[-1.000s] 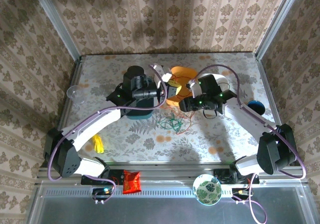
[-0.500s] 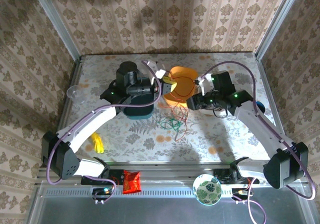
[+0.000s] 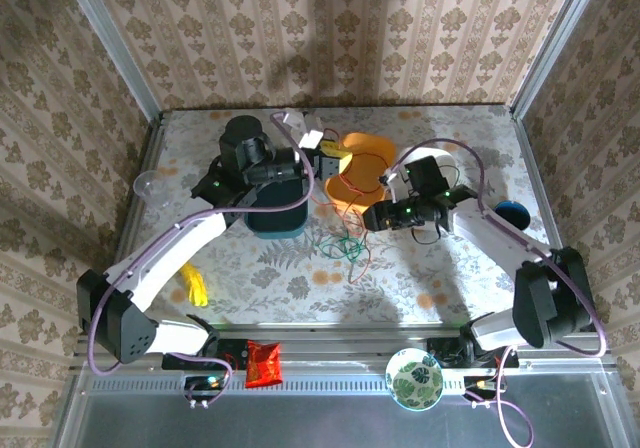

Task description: Untangle the cables

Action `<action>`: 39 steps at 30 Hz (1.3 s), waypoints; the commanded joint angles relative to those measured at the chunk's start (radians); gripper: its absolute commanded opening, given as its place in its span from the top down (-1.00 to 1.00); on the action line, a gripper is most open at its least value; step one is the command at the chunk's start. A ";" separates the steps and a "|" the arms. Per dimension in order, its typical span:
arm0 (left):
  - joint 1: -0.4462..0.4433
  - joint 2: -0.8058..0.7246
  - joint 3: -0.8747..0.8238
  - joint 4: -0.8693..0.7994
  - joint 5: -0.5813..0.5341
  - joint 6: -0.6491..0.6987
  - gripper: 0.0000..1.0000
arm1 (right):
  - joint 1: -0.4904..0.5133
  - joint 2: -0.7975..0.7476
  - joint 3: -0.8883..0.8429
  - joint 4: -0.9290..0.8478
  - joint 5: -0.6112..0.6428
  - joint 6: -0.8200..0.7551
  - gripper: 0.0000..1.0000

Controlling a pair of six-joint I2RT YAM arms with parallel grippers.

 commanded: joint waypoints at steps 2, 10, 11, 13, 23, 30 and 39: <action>0.003 -0.023 0.027 0.029 0.027 -0.013 1.00 | 0.010 0.062 -0.009 0.114 0.005 0.062 -0.16; -0.004 -0.025 0.012 0.042 0.024 -0.025 1.00 | 0.034 0.184 0.017 0.162 0.018 0.063 -0.10; -0.004 -0.025 0.012 0.041 0.024 -0.025 1.00 | 0.038 0.196 0.016 0.168 0.019 0.065 -0.09; -0.006 -0.028 0.011 0.043 0.020 -0.023 1.00 | 0.044 0.224 0.018 0.197 0.021 0.072 -0.04; 0.005 -0.156 -0.104 0.120 -0.465 0.049 1.00 | 0.049 0.140 -0.042 0.177 0.095 0.066 1.00; 0.095 -0.264 -0.170 0.219 -0.611 -0.005 1.00 | 0.024 -0.092 -0.161 0.109 0.155 0.076 1.00; 0.154 -0.255 -0.212 0.182 -0.696 -0.075 1.00 | -0.095 -0.444 -0.099 0.044 0.380 0.090 1.00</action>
